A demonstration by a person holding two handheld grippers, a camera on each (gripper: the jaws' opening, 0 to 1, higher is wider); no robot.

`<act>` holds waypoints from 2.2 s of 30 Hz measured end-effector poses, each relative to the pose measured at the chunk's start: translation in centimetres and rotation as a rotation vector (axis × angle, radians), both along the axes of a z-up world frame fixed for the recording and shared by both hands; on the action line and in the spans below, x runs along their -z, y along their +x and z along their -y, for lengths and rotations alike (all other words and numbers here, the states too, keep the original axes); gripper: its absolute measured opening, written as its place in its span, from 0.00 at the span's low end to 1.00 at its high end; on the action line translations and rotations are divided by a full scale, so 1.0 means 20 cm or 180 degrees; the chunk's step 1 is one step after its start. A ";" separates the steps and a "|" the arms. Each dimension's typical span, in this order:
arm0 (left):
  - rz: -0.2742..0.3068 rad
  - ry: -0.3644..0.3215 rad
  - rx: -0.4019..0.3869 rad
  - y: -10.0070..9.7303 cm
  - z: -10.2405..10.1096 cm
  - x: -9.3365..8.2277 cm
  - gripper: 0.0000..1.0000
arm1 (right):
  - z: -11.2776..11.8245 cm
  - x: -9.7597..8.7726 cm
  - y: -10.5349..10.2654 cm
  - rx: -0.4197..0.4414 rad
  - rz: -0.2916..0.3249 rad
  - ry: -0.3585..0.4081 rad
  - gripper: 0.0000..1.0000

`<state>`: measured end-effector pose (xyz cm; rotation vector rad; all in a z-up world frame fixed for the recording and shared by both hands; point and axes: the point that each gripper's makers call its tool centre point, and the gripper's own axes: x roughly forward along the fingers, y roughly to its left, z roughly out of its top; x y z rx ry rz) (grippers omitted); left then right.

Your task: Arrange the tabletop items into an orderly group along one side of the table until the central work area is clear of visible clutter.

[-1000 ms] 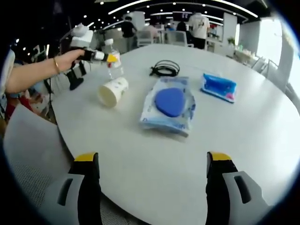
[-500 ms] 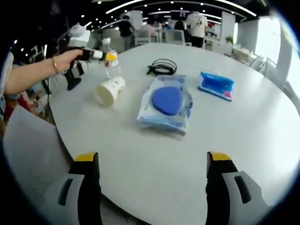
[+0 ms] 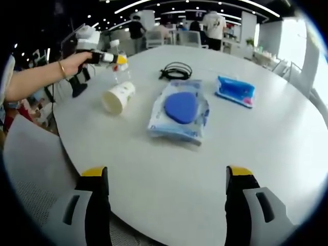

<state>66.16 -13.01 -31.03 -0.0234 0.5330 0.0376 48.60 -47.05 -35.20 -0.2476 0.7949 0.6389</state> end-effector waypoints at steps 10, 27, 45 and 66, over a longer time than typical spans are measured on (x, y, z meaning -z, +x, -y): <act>-0.0017 0.0104 0.0074 0.03 0.00 -0.01 0.37 | 0.01 0.00 0.00 0.0030 -0.0008 -0.0028 0.94; 0.0023 0.0126 0.0109 0.17 -0.14 -0.08 0.36 | 0.00 -0.02 0.01 0.0022 0.0069 -0.0002 0.98; 0.0151 0.0059 -0.0017 0.35 -0.33 -0.14 0.36 | 0.04 0.01 0.02 0.0176 -0.0041 0.0053 0.98; 0.0090 0.0053 0.0025 0.52 -0.42 -0.02 0.36 | 0.05 0.05 0.01 0.0271 -0.0183 0.0062 0.98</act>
